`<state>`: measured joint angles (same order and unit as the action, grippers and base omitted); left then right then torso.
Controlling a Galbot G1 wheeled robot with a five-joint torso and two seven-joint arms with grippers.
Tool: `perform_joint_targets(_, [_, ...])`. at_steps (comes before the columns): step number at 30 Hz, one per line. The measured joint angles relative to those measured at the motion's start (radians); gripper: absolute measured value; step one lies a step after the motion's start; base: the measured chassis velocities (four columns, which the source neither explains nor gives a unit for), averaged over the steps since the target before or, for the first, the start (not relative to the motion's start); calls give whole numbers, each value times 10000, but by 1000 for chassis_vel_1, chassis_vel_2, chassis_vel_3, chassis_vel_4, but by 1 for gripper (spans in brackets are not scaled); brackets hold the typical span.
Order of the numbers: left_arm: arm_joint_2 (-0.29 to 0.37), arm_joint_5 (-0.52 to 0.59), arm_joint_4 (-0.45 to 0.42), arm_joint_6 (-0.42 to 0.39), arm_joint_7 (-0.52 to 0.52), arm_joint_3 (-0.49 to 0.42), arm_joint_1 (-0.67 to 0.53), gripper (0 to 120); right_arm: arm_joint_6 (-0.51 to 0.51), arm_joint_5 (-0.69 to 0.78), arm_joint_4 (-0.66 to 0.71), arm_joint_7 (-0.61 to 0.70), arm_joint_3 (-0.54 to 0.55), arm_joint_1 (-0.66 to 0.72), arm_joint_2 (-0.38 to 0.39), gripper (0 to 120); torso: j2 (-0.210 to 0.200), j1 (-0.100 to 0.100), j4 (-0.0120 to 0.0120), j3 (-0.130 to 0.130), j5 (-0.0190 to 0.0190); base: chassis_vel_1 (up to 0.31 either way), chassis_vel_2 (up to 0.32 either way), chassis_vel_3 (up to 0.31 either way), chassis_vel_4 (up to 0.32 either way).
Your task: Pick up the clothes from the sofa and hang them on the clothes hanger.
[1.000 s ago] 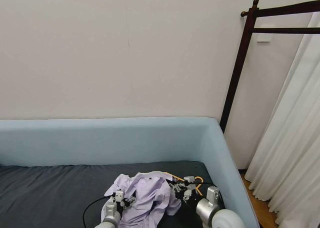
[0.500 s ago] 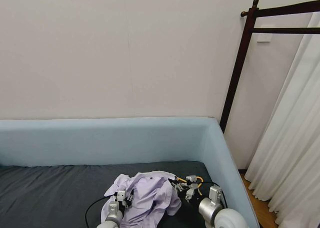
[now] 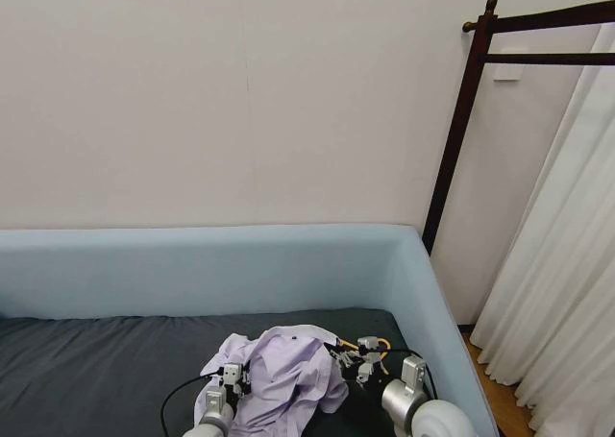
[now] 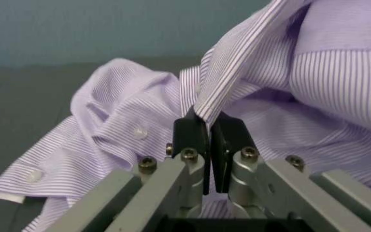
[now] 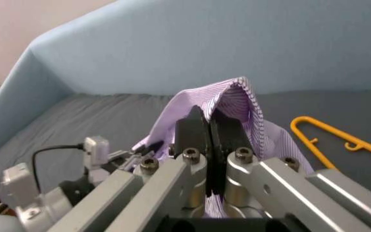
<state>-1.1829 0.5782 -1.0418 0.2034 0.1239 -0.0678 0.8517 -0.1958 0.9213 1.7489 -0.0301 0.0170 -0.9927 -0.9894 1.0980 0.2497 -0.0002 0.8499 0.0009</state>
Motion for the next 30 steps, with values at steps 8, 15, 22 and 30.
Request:
perform_joint_targets(8, [1633, 389, -3531, -1003, 1118, 612, 803, 0, -207, -670, 273, 719, -84, 659, 388, 0, 0, 0, 0, 0, 0, 0, 0, 0, 0])
perform_joint_targets(15, [3461, 1665, -7050, -2791, 2463, 780, 77, 0, -575, -427, 854, 1266, 753, 3031, 1551, 0, 1, 0, 1, 0, 1, 0, 0, 0, 0])
perform_joint_targets(22, [4425, 3230, -8395, -3953, 3276, 243, -2416, 0, -795, -33, 791, 1278, 1769, 5316, 2303, 0, 1, 0, -6, 0, 4, 0, 0, 0, 0])
perform_joint_targets(30, [4638, 4327, -7690, -5249, 4430, -1163, -6437, 0, -913, -287, -411, 1447, 2698, 8278, 2093, 0, -1, 1, -2, 1, 3, 0, 0, 0, 0])
